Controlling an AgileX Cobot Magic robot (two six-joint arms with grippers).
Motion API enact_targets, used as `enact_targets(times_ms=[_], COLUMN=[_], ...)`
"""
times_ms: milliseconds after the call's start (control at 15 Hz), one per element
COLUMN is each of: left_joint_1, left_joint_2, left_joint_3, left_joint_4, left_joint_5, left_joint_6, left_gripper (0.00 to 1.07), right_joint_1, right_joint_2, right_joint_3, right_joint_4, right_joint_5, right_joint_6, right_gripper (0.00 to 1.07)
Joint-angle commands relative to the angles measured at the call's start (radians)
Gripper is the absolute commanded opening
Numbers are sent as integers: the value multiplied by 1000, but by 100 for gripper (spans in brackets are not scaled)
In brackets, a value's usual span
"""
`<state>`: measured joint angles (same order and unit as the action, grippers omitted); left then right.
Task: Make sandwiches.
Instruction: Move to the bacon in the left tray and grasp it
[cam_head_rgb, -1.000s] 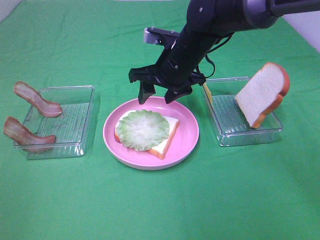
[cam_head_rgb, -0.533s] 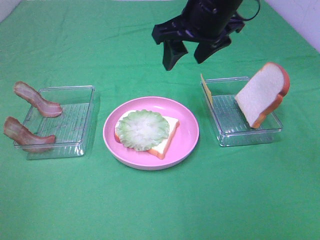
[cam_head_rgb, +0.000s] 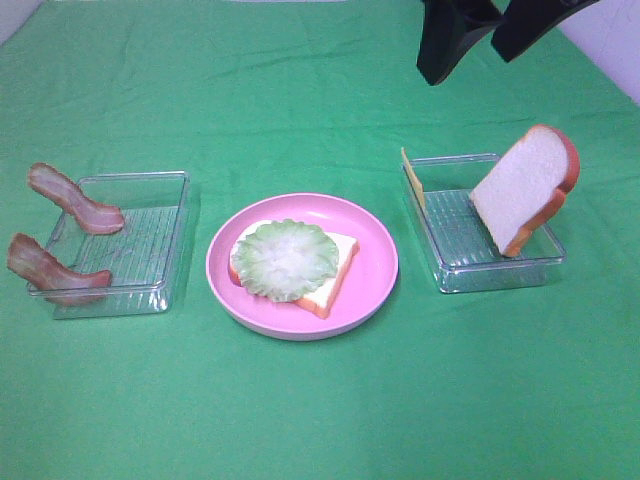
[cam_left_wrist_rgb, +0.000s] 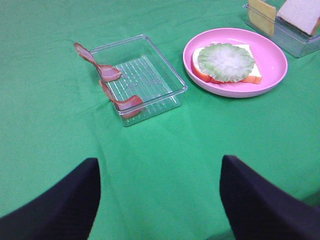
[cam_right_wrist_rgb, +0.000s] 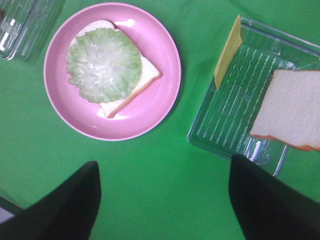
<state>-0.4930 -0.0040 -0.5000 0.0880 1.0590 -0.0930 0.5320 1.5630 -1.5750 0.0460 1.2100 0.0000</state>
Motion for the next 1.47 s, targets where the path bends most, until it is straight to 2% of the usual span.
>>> enact_targets(times_ms=[67,133,667,800,933,1000,1133,1333,1467], left_joint_1=[-2,-2,-2,-2,-2,-2,-2,-2,-2], left_joint_2=[-22,-22,-22,-22,-22,-21,-21,-14,41], left_joint_3=[2,2,2,2,2,2,2,2,-20], left_joint_4=[-2,-2,-2,-2,-2,-13,-25,-25,-24], left_joint_5=[-12,-12,-12,-12,-12,-13,-13,-13,-34], left_joint_6=[4,4,4,4,4,4,4,1,-45], left_gripper=[66,66,66,66,66,66,66,66,66], right_joint_1=[-3,-3,-3,-3,-3,-3,-3,-3,-3], right_joint_2=[-64,-104,-540,-666,-754,-900,-1033,-1209,-1352], right_joint_3=[68,117,717,840,911,986,1038,1041,1044], right_joint_4=[-10,-10,2,12,11,11,16,26,26], right_joint_5=[78,78,45,29,10,-20,-72,-96,-105], right_joint_6=[6,6,8,6,0,-57,-120,-131,-131], right_gripper=[68,68,68,68,68,68,68,68,68])
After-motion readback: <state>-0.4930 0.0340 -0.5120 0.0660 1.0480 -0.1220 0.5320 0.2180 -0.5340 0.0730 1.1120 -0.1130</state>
